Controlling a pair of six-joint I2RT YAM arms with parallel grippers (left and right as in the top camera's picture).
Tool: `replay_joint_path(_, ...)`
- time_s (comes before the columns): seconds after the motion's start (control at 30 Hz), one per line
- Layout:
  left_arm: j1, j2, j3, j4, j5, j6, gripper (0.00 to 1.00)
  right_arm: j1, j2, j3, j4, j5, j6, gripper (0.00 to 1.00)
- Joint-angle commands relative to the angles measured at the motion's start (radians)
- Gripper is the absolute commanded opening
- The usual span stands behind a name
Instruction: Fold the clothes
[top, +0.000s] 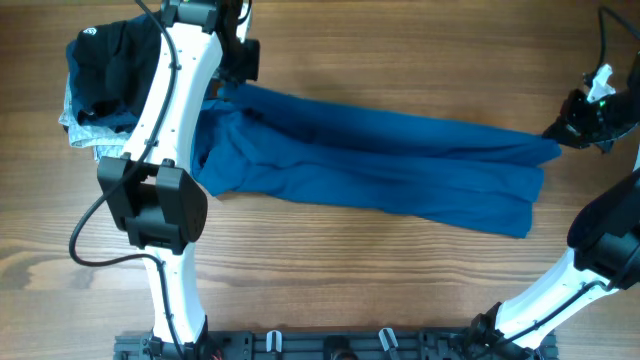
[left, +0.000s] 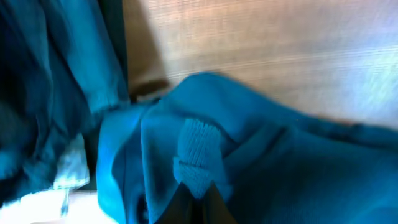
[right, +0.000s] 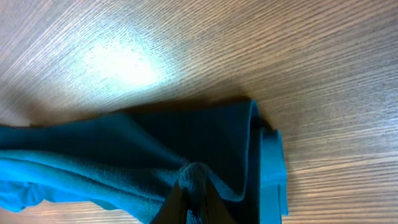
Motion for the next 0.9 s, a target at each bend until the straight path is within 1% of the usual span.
replay_joint_path(0.0, 0.009, -0.023, 0.012, -0.074, -0.018, -0.009, 0.04, -0.017, -0.031, 0.021, -0.015, 0.029, -0.021, 0.04)
replay_joint_path(0.17, 0.011, -0.023, 0.012, -0.178, -0.017, -0.010, 0.04, -0.017, -0.031, 0.011, -0.064, 0.059, -0.021, 0.04)
replay_joint_path(0.27, 0.011, -0.023, 0.012, -0.197, -0.017, -0.009, 0.04, -0.017, -0.031, -0.020, -0.077, 0.062, -0.017, 0.04)
replay_joint_path(0.4, 0.011, -0.017, 0.011, -0.225, -0.017, -0.010, 0.04, -0.018, -0.031, -0.105, -0.074, 0.063, -0.011, 0.04)
replay_joint_path(0.47, 0.011, -0.011, 0.010, -0.245, -0.017, -0.010, 0.04, -0.018, -0.039, -0.149, -0.055, 0.063, 0.008, 0.04)
replay_joint_path(0.57, 0.011, -0.007, -0.020, -0.250, -0.017, -0.010, 0.04, -0.020, -0.093, -0.254, 0.027, 0.075, 0.042, 0.05)
replay_joint_path(0.67, 0.011, -0.004, -0.077, -0.243, -0.017, -0.013, 0.04, -0.052, -0.164, -0.367, 0.111, 0.112, 0.087, 0.04)
replay_joint_path(0.83, 0.011, -0.004, -0.181, -0.192, -0.009, -0.014, 0.04, -0.097, -0.179, -0.428, 0.161, 0.111, 0.113, 0.04)
replay_joint_path(0.87, 0.011, -0.004, -0.195, -0.187, -0.009, -0.013, 0.11, -0.098, -0.179, -0.429, 0.164, 0.111, 0.112, 0.04)
